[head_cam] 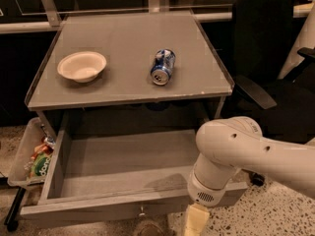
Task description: Open top drawer
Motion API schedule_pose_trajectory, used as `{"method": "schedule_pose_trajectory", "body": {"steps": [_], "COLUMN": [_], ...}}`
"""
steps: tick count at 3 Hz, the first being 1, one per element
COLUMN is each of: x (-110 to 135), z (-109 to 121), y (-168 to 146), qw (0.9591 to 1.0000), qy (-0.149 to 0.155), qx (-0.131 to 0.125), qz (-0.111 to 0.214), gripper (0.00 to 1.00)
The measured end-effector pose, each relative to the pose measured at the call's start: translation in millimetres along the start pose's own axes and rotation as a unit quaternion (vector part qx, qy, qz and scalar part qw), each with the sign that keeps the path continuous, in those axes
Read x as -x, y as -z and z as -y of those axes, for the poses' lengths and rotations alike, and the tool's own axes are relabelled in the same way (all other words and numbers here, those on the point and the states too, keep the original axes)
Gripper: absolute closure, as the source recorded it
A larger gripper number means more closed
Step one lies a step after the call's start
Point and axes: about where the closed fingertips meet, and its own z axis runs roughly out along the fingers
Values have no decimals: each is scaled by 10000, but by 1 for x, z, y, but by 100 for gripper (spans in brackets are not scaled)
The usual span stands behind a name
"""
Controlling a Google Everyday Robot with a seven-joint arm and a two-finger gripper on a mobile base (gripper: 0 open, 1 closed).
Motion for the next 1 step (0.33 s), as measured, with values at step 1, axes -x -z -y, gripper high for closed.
{"method": "schedule_pose_trajectory", "body": {"steps": [1], "x": [0], "z": [0], "y": [0], "qw": [10000], "qy": [0], "qx": [0], "qz": [0], "gripper": [0]}}
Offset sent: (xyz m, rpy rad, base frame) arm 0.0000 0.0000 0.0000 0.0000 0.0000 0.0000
